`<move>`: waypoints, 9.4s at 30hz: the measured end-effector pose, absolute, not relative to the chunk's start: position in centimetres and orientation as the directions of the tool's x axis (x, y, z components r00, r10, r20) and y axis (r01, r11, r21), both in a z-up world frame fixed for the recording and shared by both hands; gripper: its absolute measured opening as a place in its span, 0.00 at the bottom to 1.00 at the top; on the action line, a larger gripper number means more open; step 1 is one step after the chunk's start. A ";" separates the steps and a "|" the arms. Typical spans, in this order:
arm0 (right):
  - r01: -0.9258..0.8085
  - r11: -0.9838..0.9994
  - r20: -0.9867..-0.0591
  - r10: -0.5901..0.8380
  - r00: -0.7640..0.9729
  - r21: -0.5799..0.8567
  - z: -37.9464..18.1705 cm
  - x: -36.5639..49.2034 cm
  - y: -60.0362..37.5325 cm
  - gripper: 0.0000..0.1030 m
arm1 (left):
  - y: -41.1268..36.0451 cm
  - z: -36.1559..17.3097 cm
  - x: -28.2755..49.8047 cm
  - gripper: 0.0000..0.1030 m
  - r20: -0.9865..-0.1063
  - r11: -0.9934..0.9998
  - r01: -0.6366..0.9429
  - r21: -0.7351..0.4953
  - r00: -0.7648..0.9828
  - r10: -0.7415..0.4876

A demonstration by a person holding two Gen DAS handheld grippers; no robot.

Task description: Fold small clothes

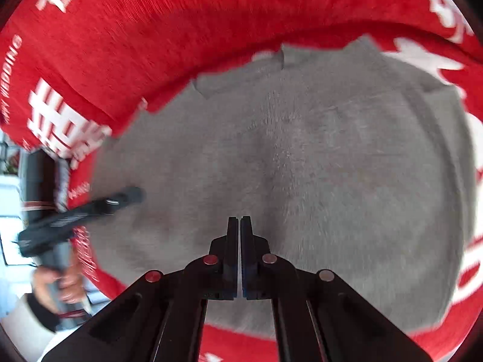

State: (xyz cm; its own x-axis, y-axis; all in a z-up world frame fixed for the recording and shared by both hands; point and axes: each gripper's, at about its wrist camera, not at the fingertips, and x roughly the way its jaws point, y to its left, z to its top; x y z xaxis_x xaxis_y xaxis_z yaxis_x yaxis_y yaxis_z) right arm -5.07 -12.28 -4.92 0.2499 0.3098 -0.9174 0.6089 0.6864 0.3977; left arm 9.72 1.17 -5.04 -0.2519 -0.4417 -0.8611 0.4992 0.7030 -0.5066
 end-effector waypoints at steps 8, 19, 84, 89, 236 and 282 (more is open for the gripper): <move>0.604 0.564 -0.826 0.416 0.381 0.563 -4.5 -7.7 -15.2 0.01 | -3.6 1.2 7.6 0.18 -0.759 0.565 0.521 -0.640 -0.313 -0.571; 0.677 0.366 -0.769 0.348 0.537 0.638 -2.5 -18.0 -24.0 0.05 | -19.2 5.4 -4.0 0.19 -0.779 0.361 0.733 -0.576 -0.359 -0.514; 0.700 0.529 -0.872 0.373 0.316 0.480 0.5 -25.0 -26.0 0.50 | -9.2 -0.4 -3.8 0.88 -0.993 0.720 0.692 -0.057 0.035 -0.113; 0.679 0.632 -0.927 0.274 0.256 0.375 0.6 -24.2 -25.1 0.07 | -8.6 -0.6 -6.3 0.88 -0.993 0.715 0.697 -0.057 0.037 -0.116; 0.488 0.103 -0.433 0.641 0.633 0.867 -1.0 -20.0 -28.2 0.30 | -12.5 1.3 -3.5 0.50 -0.872 0.654 0.586 -0.479 -0.234 -0.429; 0.556 0.764 -0.945 0.275 0.177 0.326 3.0 -22.5 -14.5 0.14 | 4.0 -0.3 -6.8 0.70 -0.993 0.809 0.584 -0.065 0.043 -0.111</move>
State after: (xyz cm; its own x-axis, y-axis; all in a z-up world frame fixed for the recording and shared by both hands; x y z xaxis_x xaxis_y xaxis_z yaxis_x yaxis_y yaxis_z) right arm -22.55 -14.46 3.03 0.1769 0.2749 -0.9451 0.5560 0.7644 0.3264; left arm -6.78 4.00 -0.30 0.0429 -0.1109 -0.9929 0.5840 0.8091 -0.0652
